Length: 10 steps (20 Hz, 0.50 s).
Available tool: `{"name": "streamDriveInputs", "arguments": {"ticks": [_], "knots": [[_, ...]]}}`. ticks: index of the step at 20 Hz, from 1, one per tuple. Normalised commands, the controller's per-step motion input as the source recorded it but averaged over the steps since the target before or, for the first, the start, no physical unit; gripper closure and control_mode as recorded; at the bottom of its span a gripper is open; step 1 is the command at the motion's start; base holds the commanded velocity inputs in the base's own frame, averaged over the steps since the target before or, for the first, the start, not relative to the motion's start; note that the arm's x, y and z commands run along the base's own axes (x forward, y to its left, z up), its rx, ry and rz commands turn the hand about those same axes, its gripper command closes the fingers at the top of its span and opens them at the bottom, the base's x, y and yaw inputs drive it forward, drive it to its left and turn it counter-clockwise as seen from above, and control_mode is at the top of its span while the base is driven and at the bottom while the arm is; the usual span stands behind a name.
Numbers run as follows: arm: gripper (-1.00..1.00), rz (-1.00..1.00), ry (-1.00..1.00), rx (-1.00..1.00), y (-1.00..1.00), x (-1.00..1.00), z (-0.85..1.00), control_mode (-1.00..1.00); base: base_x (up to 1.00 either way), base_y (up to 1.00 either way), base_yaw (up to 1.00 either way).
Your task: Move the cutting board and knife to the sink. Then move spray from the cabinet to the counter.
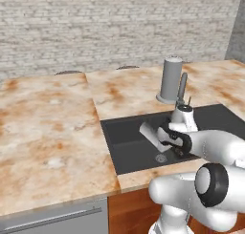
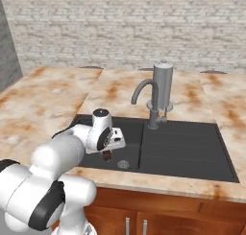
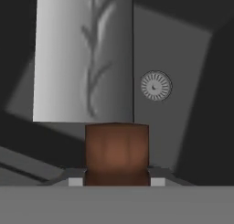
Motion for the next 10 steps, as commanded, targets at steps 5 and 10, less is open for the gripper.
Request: {"name": "streamDriveInputs", "arguments": {"ticks": [5, 10], "knots": [[1.00, -0.02, 0.12, 0.00, -0.34, 0.73, -0.36, -1.00, 0.00, 0.00, 0.00], [1.00, -0.06, 0.08, 0.00, -0.02, 0.44, 0.00, -1.00, 0.00, 0.00, 0.00]]}}
